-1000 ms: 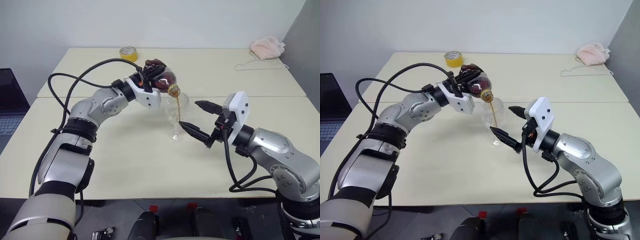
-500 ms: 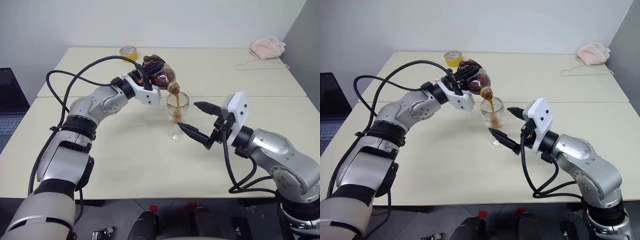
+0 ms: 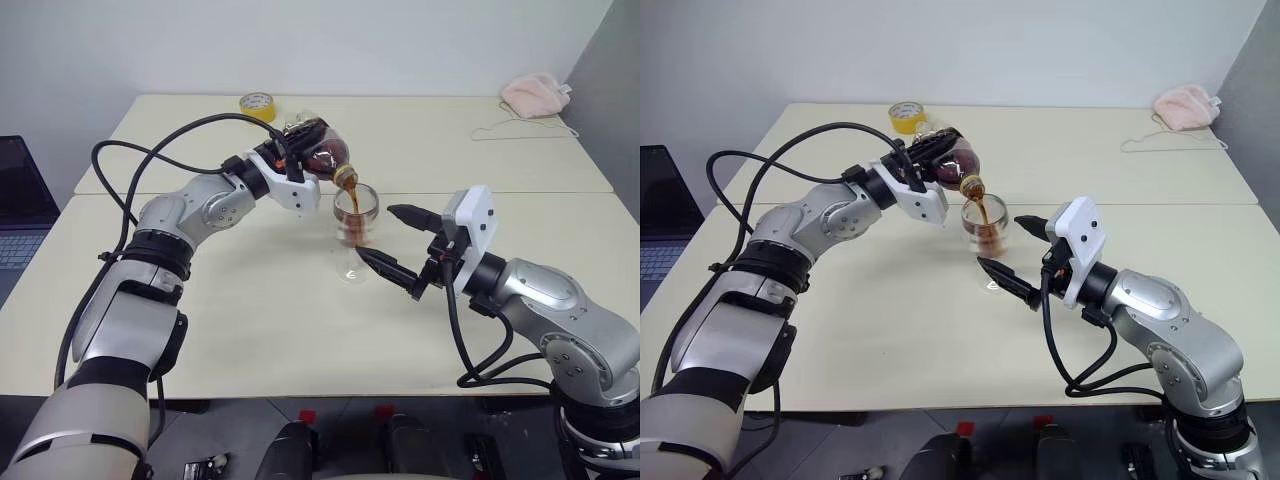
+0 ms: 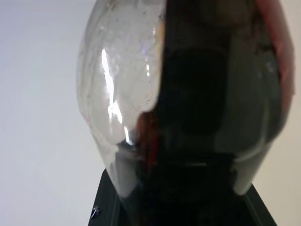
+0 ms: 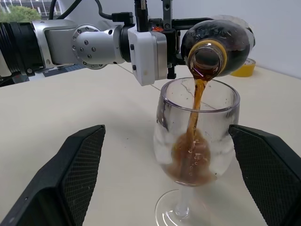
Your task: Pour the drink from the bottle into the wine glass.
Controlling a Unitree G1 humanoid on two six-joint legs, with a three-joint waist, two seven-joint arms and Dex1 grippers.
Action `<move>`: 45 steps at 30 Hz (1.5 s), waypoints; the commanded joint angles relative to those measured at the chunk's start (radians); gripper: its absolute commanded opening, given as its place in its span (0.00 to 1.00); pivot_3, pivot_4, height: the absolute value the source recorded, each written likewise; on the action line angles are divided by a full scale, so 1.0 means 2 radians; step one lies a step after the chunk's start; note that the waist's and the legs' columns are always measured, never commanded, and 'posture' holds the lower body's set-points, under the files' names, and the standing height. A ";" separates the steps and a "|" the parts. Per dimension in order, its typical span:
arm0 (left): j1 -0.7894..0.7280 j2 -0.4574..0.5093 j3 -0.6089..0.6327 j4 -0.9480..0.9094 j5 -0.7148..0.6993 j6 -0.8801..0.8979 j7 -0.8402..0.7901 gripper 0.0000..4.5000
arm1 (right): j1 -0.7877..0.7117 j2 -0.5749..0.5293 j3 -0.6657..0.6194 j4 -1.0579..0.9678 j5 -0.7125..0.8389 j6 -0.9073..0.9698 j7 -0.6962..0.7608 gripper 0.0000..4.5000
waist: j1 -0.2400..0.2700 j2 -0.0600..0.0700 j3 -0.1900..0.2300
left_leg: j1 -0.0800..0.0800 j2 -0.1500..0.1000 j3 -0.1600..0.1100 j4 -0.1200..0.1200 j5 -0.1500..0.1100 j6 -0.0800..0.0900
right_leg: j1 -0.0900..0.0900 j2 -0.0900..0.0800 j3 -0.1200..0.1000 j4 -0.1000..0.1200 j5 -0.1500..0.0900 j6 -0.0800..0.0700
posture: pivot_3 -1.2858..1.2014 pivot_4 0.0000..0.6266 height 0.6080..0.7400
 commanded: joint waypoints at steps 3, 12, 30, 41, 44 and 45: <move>-0.025 0.011 0.003 -0.007 -0.002 0.003 0.015 0.20 | -0.001 0.001 -0.002 -0.018 0.004 -0.007 0.001 1.00 | 0.000 0.000 0.000 | 0.000 0.000 0.000 0.000 0.000 0.000 | 0.000 0.000 0.000 0.000 0.000 0.000 | 0.52 0.24 1.00; -0.025 0.013 0.003 -0.009 -0.002 0.003 0.017 0.20 | -0.002 0.002 -0.001 -0.016 0.004 -0.006 0.002 1.00 | 0.000 0.000 0.000 | 0.000 0.000 0.000 0.000 0.000 0.000 | 0.000 0.000 0.000 0.000 0.000 0.000 | 0.52 0.24 1.00; -0.029 0.014 0.002 -0.007 0.000 0.004 0.022 0.20 | 0.000 0.000 0.001 -0.019 0.005 -0.004 0.004 1.00 | 0.000 0.000 0.000 | 0.000 -0.001 0.000 0.000 0.000 0.000 | 0.000 0.000 0.000 0.000 0.000 0.000 | 0.52 0.24 1.00; -0.031 0.015 0.000 -0.006 0.006 0.002 0.024 0.20 | 0.006 -0.002 0.004 -0.020 0.001 -0.008 0.006 1.00 | 0.000 0.000 0.000 | 0.000 -0.001 0.000 0.001 0.000 0.000 | 0.000 0.000 0.000 0.001 0.000 0.000 | 0.52 0.24 1.00; -0.032 0.016 -0.001 -0.006 0.007 0.001 0.025 0.20 | 0.006 -0.002 0.005 -0.020 0.000 -0.009 0.006 1.00 | -0.001 0.000 0.000 | 0.000 -0.001 0.000 0.001 0.000 0.000 | 0.000 0.000 0.000 0.001 0.000 0.000 | 0.52 0.24 1.00; -0.033 0.016 -0.001 -0.005 0.007 0.001 0.026 0.20 | 0.006 -0.001 0.006 -0.020 0.000 -0.009 0.005 1.00 | -0.001 0.000 0.000 | 0.000 -0.001 0.000 0.001 0.000 0.000 | 0.000 0.000 0.000 0.001 0.000 0.000 | 0.52 0.24 1.00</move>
